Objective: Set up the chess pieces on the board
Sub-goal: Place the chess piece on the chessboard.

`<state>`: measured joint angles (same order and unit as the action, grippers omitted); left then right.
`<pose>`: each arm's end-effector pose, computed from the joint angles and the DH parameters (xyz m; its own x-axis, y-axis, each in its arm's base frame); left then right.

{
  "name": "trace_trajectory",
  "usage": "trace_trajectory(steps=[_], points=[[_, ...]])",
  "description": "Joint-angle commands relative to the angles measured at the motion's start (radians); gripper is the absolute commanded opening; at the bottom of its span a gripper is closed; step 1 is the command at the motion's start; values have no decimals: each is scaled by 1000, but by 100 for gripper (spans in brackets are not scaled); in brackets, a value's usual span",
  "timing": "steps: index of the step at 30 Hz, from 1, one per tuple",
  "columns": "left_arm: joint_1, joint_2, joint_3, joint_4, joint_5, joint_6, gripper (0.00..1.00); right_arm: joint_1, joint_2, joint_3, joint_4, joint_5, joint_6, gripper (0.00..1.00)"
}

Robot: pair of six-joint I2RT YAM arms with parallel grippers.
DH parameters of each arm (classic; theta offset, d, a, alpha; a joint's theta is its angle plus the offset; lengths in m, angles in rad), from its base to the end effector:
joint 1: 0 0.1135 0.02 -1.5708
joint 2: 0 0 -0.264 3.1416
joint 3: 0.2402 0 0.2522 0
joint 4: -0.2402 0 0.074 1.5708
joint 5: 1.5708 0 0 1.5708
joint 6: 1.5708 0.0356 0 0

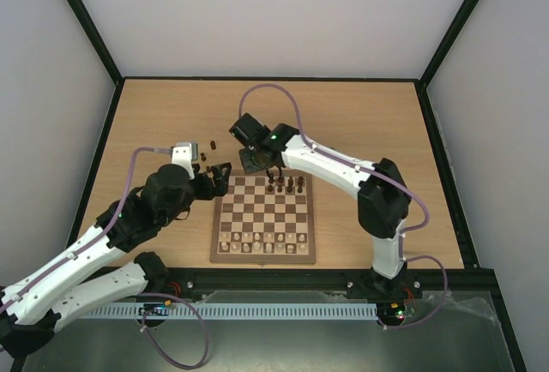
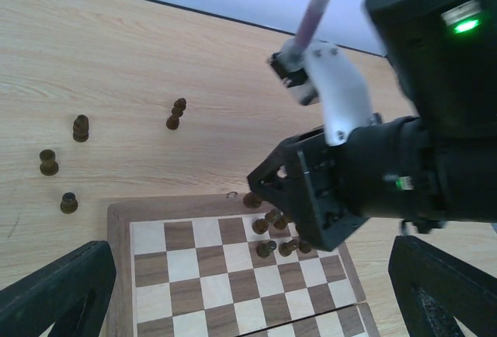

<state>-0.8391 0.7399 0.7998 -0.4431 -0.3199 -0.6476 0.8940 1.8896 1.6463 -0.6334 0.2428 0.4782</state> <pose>0.1192 -0.1160 0.3257 -0.5078 -0.2917 -0.8106 0.2572 0.8467 -0.4657 0.2725 0.3255 0.2800 -0.7313 -0.1971 -0.6530 -0.3648 0.9219 0.1303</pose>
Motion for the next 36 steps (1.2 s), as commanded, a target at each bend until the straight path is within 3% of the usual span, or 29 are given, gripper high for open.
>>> trace_trajectory(steps=[1, 8, 36], points=[[5, -30, 18, -53, -31, -18, 100, 7, 80, 78, -97, -7, -12, 4], [5, -46, 14, -63, -42, -21, 100, 7, 171, 94, -128, -6, -9, 4], [6, -28, 4, -52, -41, -21, 100, 5, 216, 3, -36, -22, 10, 10]])
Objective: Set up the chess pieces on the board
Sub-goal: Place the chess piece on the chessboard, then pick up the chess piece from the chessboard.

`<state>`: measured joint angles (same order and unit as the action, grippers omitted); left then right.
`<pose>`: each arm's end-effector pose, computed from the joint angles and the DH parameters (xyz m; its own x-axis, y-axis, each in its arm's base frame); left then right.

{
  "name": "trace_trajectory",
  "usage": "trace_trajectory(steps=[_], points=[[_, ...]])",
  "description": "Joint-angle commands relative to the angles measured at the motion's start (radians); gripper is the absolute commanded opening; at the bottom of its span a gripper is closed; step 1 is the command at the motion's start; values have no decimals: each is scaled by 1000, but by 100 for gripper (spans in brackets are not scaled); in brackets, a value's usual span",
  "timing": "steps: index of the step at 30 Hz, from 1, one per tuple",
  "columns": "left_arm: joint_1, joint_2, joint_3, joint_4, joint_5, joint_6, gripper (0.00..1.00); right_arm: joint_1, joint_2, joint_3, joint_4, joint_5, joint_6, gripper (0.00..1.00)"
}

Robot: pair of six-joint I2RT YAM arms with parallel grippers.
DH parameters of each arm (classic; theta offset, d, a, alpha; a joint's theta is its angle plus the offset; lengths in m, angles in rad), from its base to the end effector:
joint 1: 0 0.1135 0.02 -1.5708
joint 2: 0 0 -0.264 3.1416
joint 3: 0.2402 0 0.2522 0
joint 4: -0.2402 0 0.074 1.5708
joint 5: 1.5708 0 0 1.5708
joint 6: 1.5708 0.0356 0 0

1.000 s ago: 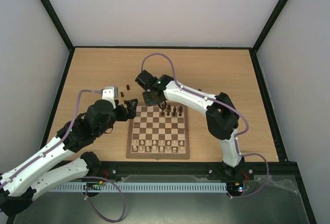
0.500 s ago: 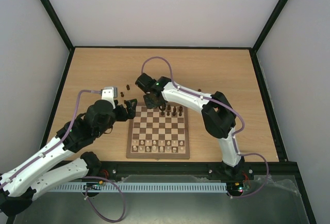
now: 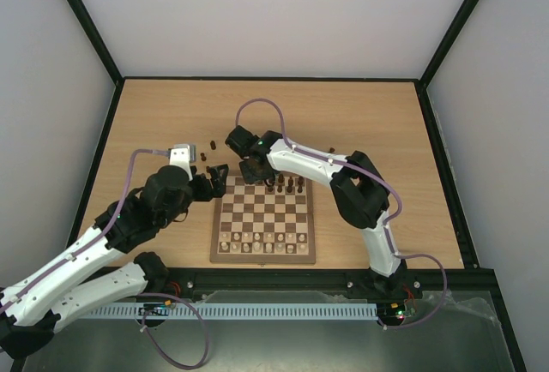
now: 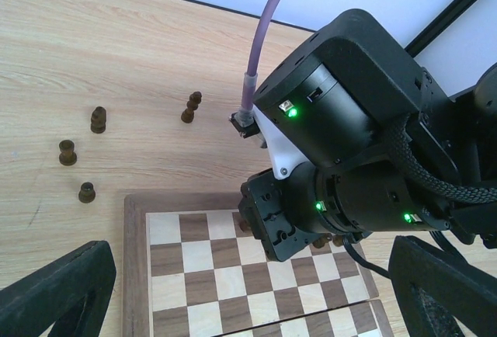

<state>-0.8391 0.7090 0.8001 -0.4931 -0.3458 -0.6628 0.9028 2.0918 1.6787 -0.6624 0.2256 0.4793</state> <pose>0.1139 -0.1088 0.3254 -0.5085 -0.3001 -0.8070 0.2267 0.8576 -0.4617 0.2859 0.3495 0.2034 -0.8061 -0.2960 -0.5125 -0.3692 0.9283 0.0445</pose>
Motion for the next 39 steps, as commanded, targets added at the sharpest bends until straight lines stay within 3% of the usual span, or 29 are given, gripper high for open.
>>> trace_trajectory(steps=[1, 10, 17, 21, 30, 39], points=[[5, 2, 2, -2, -16, -5, 99, -4, 14, -30, -5, -3, 10, 10], [5, 4, 4, -1, -14, -6, 100, -4, 11, -40, -3, 7, 13, 11], [5, 14, 8, -1, -6, -5, 99, -2, -24, -71, 19, -22, 7, 31], [5, 21, 15, -1, -3, -5, 100, -4, -56, -88, 45, -52, 0, 34], [5, 45, 42, -13, 9, -7, 100, -4, -222, -136, 117, -113, -29, 38], [1, 169, 67, -40, 171, 34, 99, -10, -554, -273, 97, 26, -3, 46]])
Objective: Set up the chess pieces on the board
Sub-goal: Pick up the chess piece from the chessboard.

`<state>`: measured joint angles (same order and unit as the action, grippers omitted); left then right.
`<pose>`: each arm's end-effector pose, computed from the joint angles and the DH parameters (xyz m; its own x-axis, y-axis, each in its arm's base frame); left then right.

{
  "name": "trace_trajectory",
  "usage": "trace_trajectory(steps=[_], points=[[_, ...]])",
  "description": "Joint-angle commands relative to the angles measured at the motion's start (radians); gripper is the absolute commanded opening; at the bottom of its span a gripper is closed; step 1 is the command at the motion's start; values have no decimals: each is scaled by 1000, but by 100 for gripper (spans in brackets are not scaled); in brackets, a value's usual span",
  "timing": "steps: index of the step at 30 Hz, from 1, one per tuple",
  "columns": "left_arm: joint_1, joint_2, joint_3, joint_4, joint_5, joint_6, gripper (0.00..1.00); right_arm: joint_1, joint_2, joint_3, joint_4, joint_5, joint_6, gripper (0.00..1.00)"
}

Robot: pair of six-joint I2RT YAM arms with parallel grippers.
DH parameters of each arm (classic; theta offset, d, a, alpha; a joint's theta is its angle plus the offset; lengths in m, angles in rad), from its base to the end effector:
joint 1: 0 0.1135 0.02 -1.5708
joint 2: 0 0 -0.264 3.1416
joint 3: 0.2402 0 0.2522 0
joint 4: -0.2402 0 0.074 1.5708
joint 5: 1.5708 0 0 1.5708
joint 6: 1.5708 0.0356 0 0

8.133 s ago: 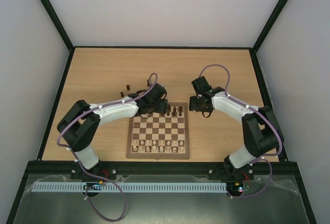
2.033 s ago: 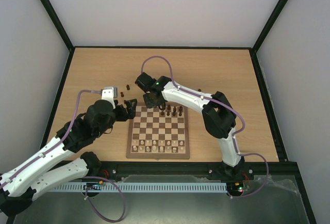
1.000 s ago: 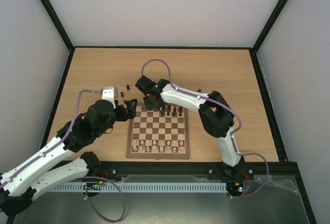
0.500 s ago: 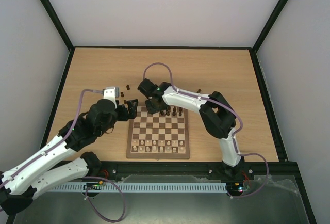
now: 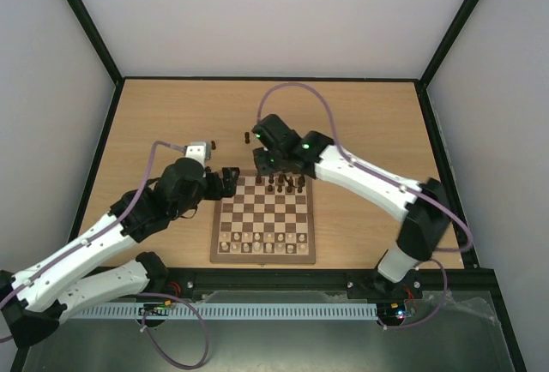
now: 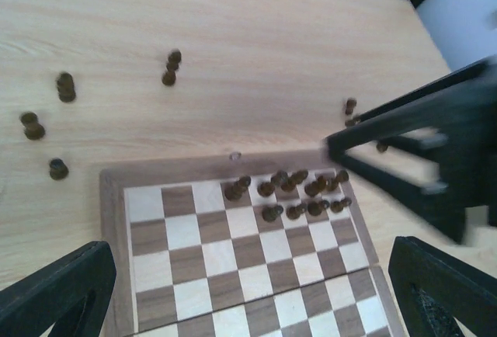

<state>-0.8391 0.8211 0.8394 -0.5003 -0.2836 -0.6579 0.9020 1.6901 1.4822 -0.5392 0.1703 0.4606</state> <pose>0.1275 -0.1271 0.3210 -0.5806 -0.2321 -0.7804 0.2448 0.8644 -0.4392 0.2425 0.2972 0.3096 -0.6868 -0.1626 -0.7084 -0.4363 0.8717 0.2229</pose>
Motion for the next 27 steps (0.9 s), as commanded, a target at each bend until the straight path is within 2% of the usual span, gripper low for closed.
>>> trace_trajectory(steps=[1, 4, 10, 14, 17, 20, 27], points=[[-4, 79, 33, -42, 128, 35, 99, -14, -199, -102, -26, 90, 23, 46], [-61, 143, 62, -101, 174, 65, 99, -37, -334, -191, -27, 97, 38, 48], [-260, 217, 121, -182, 180, 38, 94, -88, -516, -310, -54, 90, 44, 50], [-438, 286, 157, -222, 133, -10, 86, -109, -573, -358, -62, 75, 41, 50], [-537, 373, 178, -260, 87, -31, 72, -119, -597, -381, -68, 65, 38, 50], [-596, 454, 187, -303, 41, -42, 60, -123, -618, -402, -72, 56, 41, 50], [-634, 529, 166, -271, -15, 10, 56, -123, -651, -433, -81, 45, 58, 50]])
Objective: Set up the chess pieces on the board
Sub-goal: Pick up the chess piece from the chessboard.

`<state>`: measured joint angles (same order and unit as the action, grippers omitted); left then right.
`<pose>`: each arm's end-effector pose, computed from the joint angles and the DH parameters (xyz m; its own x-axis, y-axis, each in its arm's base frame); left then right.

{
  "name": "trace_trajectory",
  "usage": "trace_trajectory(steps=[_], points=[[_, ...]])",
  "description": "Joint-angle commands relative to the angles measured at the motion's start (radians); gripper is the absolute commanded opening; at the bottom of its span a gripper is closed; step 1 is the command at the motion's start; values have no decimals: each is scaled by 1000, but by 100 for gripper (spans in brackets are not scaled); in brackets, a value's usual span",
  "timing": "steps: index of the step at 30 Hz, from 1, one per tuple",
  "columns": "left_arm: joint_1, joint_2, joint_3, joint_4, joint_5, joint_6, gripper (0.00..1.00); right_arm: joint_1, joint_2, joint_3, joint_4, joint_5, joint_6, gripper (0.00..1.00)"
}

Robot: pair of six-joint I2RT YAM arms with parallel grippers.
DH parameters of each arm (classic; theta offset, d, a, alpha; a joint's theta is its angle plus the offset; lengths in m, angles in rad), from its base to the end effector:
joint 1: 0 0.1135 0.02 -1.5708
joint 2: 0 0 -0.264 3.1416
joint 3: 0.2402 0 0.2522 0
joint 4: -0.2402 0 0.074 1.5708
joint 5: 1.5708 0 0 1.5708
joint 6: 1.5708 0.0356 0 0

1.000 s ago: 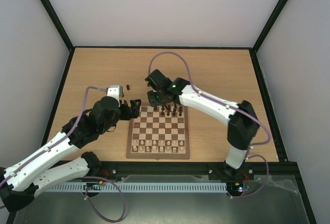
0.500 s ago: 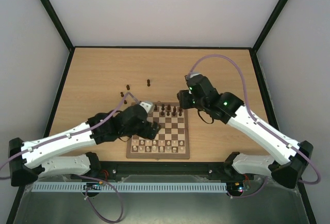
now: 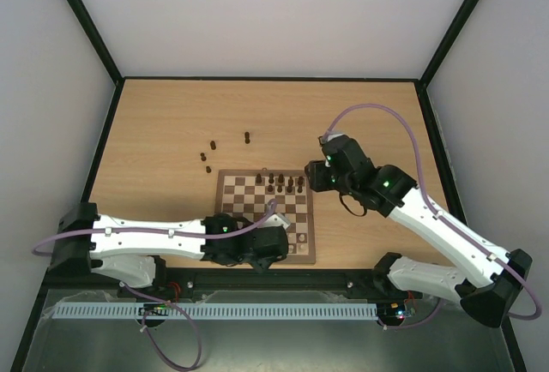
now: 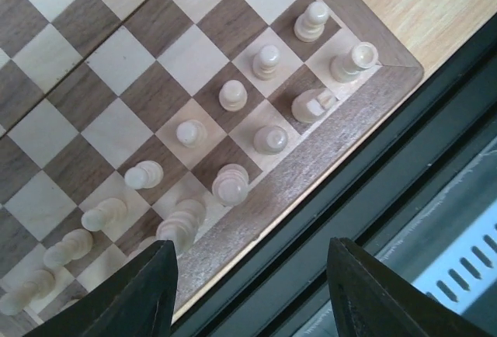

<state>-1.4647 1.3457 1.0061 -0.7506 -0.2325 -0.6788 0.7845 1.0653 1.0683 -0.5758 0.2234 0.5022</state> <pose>0.0359 -0.2599 0.2495 -0.6735 0.5551 -0.4881 0.6854 0.7162 -0.1312 0.1672 0.1557 0.3463 -0.6044 0.0599 -0.7944 -0.3037 0.9045 0.2993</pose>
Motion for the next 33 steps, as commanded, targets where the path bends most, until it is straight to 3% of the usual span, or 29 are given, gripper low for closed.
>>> trace_trajectory(steps=[1, 7, 18, 33], points=[[-9, 3, -1, -8, -69, 44, 56, -6, -28, -19, -45, -7, 17, 50], [18, 32, -12, 52, -58, 118, 61, -6, -23, -22, -40, -10, 21, 50], [83, 101, -15, 92, 20, 225, 39, -6, -18, -31, -34, -9, 19, 50], [116, 129, -53, 118, 88, 252, 36, -7, -29, -49, -33, 4, 15, 50]])
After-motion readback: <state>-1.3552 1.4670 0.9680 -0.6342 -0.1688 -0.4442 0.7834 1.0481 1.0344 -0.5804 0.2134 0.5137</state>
